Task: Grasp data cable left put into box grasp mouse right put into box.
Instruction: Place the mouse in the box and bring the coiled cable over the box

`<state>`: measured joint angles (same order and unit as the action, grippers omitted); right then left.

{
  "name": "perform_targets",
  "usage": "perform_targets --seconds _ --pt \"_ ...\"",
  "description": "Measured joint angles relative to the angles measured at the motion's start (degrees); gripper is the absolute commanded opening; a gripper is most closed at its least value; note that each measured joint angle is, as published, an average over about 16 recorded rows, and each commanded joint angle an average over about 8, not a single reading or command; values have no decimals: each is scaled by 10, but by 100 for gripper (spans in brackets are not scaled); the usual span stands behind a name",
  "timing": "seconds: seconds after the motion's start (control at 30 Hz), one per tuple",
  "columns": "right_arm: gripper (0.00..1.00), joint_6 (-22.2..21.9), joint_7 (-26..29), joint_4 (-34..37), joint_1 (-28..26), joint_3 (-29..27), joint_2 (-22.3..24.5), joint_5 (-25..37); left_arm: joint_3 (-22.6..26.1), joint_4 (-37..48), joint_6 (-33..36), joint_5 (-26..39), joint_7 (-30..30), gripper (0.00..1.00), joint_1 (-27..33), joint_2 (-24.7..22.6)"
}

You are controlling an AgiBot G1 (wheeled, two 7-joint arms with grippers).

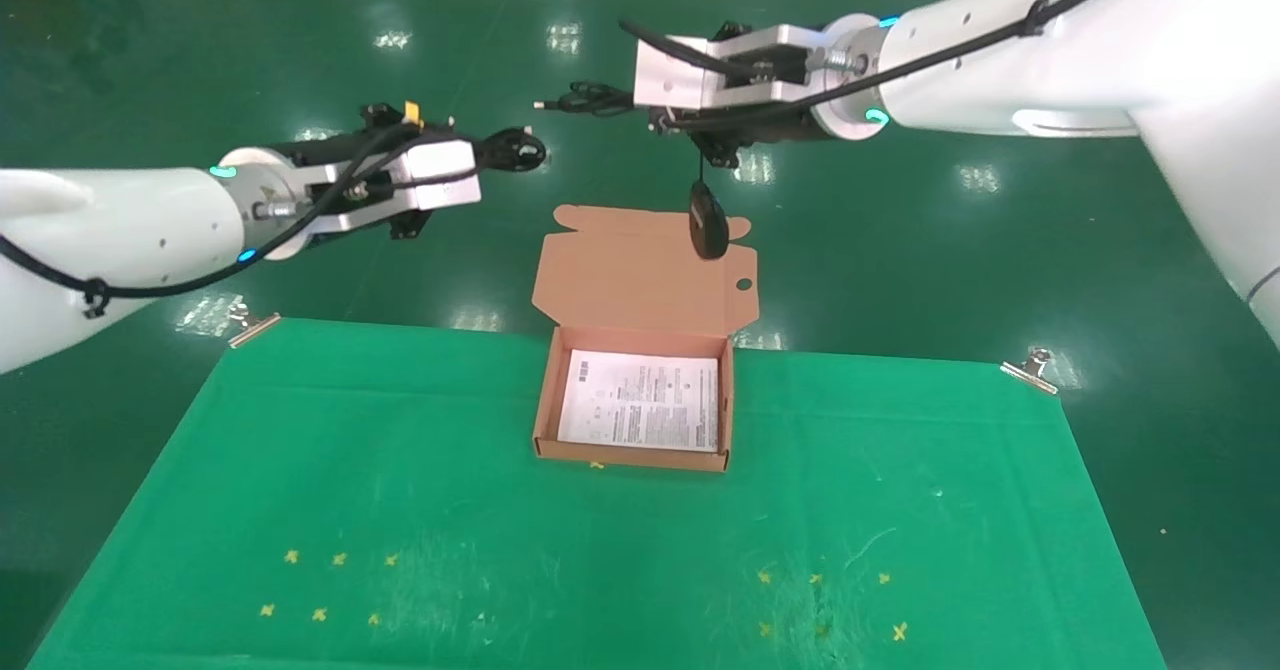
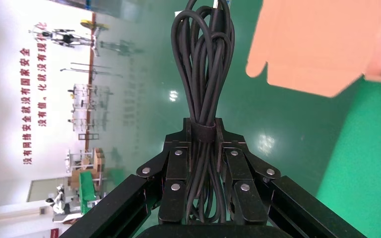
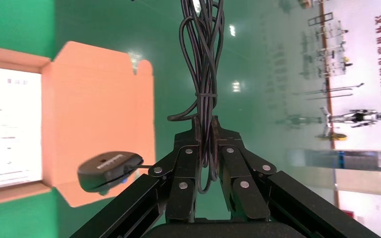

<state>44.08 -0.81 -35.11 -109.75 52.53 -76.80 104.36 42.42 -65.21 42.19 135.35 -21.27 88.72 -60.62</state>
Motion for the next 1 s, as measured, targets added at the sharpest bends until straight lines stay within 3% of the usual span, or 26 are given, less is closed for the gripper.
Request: perform_targets --seconds 1.0 --pt "0 -29 25 -9 81 97 -15 -83 10 4 90 126 -85 0 -13 17"
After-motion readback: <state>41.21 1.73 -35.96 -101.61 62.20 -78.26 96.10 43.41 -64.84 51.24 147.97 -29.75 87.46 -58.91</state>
